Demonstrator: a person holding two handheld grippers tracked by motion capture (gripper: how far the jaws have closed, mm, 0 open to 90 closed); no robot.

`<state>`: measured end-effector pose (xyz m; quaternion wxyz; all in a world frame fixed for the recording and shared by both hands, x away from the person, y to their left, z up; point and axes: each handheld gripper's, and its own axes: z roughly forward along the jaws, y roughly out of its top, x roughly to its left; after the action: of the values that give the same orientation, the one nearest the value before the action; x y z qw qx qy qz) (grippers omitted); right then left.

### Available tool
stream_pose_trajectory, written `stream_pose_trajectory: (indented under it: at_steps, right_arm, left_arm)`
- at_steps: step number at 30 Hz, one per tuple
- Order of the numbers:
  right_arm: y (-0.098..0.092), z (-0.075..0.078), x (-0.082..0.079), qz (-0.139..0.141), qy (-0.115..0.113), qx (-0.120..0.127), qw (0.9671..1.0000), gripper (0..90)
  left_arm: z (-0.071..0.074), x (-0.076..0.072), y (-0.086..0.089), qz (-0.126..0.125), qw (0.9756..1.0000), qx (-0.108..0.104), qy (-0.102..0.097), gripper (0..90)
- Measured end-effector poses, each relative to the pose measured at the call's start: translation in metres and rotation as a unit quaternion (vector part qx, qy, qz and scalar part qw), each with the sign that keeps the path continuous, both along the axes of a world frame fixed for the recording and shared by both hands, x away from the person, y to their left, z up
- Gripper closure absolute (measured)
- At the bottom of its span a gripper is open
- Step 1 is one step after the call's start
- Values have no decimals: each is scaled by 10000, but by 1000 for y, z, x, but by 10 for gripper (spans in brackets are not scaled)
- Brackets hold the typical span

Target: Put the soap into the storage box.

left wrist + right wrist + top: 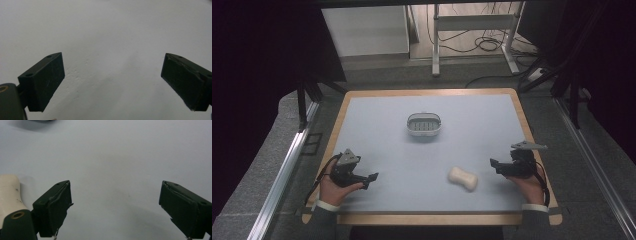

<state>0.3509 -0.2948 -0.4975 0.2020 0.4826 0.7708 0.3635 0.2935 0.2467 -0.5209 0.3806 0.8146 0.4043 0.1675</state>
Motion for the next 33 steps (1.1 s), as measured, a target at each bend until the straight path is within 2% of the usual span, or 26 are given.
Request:
stream_pose_trajectory:
  at_steps: [8,11,15,17,19,26,28,33]
  right_arm:
    - [-3,-1,0,3,12,-53,10000,121]
    - [-5,0,1,-102,22,-63,9999,116]
    - [-8,3,1,-6,61,-36,10000,120]
    - [-8,8,-1,118,32,183,9998,120]
    - [-8,10,-2,159,-8,231,9996,120]
    - [-5,21,-7,251,-145,125,9995,137]
    - [-3,26,-10,452,-164,60,9988,144]
    - [0,32,-12,527,-187,40,9984,150]
  left_arm:
    - [0,0,-3,2,10000,55,-35,57]
    - [0,0,-3,22,9999,74,-64,57]
    - [1,-1,-1,49,9999,56,-90,58]
    - [1,-1,-1,47,9999,66,-88,57]
    - [0,-1,-1,45,9999,67,-86,57]
    - [-1,0,-2,51,9999,86,-78,56]
    - [-1,0,-2,49,9999,99,-75,56]
    - [-2,0,-4,32,9999,118,-61,57]
